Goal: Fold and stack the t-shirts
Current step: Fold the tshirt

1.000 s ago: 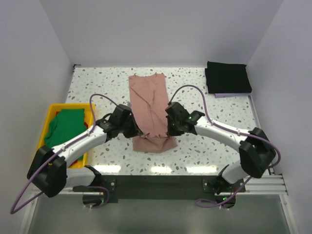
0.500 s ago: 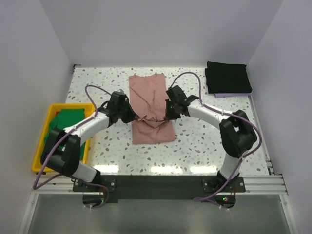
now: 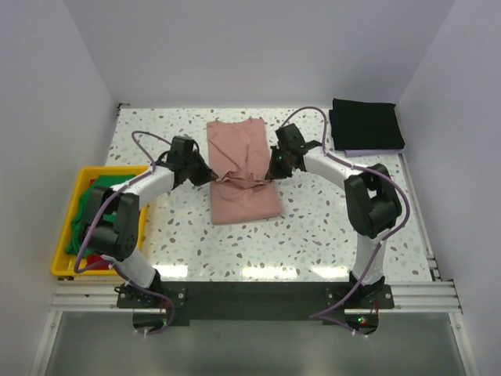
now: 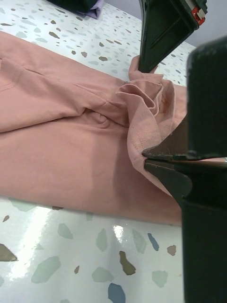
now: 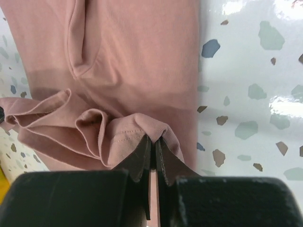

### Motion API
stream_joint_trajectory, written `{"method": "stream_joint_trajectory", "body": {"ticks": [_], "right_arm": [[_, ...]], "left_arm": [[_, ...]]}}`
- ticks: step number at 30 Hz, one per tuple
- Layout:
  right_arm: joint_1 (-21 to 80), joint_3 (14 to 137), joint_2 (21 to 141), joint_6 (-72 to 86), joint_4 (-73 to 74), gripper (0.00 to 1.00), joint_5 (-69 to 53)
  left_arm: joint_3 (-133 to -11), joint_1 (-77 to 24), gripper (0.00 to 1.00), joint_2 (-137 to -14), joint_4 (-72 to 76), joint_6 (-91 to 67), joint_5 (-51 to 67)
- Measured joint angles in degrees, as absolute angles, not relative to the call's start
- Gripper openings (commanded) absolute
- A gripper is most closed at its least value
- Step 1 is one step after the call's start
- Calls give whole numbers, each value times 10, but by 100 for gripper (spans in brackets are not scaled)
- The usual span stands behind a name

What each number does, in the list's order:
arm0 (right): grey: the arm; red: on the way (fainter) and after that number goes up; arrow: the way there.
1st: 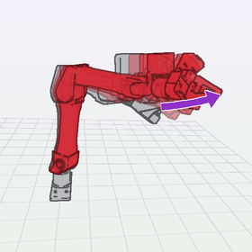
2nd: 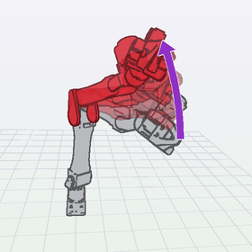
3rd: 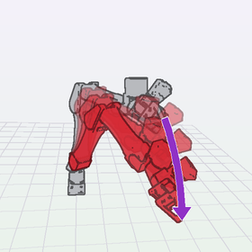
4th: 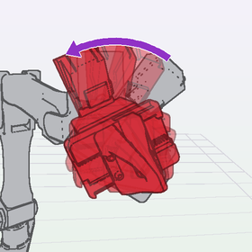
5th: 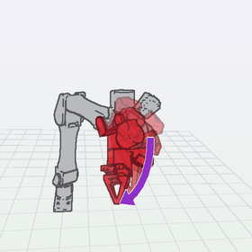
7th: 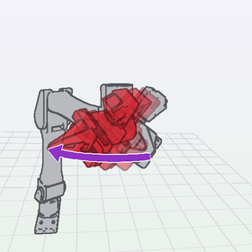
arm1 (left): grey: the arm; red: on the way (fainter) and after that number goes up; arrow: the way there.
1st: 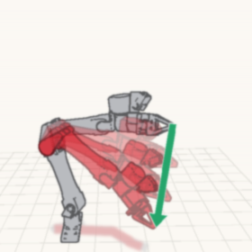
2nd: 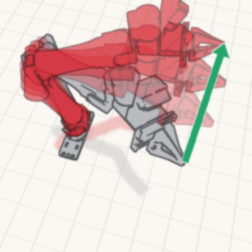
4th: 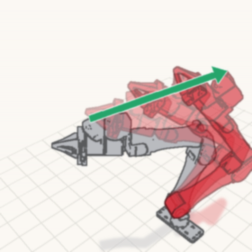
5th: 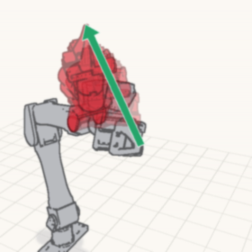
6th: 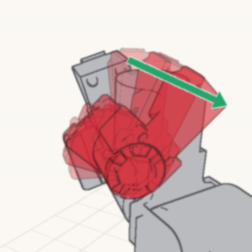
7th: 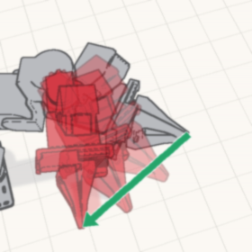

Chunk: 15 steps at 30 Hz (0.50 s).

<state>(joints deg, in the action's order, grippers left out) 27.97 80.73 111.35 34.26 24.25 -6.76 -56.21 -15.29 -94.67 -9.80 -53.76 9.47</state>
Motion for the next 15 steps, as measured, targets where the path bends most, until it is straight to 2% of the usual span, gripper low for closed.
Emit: {"method": "stream_joint_trajectory", "body": {"ticks": [15], "right_arm": [[244,871,1170,337,231,2,-115]], "left_arm": [[-618,-121,0,-1031,-81,-514,130]]}}
